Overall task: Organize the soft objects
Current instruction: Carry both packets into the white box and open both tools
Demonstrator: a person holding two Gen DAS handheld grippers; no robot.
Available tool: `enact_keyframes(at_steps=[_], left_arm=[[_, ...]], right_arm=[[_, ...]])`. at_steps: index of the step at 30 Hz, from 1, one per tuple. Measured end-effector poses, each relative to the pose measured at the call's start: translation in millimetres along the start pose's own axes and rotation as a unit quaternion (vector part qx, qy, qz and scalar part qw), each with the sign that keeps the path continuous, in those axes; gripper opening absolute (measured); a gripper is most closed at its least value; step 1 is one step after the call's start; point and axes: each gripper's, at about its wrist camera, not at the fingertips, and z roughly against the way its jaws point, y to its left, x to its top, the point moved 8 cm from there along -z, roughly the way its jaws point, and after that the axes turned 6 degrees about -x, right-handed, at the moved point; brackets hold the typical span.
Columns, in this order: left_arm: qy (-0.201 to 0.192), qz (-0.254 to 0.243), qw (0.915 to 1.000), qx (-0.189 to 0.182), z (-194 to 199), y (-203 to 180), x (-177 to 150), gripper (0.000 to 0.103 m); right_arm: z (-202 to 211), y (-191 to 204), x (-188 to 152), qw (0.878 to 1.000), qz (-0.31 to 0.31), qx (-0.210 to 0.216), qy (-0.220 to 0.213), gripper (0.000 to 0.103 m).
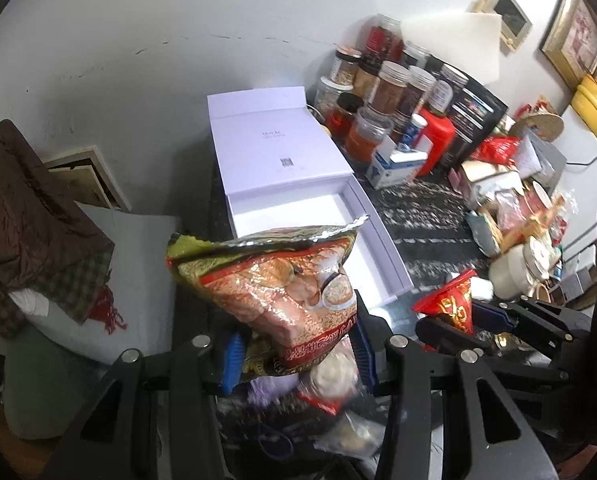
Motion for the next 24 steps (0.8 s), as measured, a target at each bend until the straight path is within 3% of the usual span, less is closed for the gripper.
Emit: enact_keyframes(at_steps=[15,24], left_arm=[[-0.001,-0.006,0.9999,0.012,-79.1,26.9,69.6,0.045],[0.003,-0.009,0.9997,0.025,-130.2,37.7,89.1,0.045]], right_arm=[[-71.5,-27.3,83.6,1.0,0.022,-0.016,-0.006,0.034],[-125.3,-50.5,105.7,0.999,0.029,-0.03,0.001,0.033]])
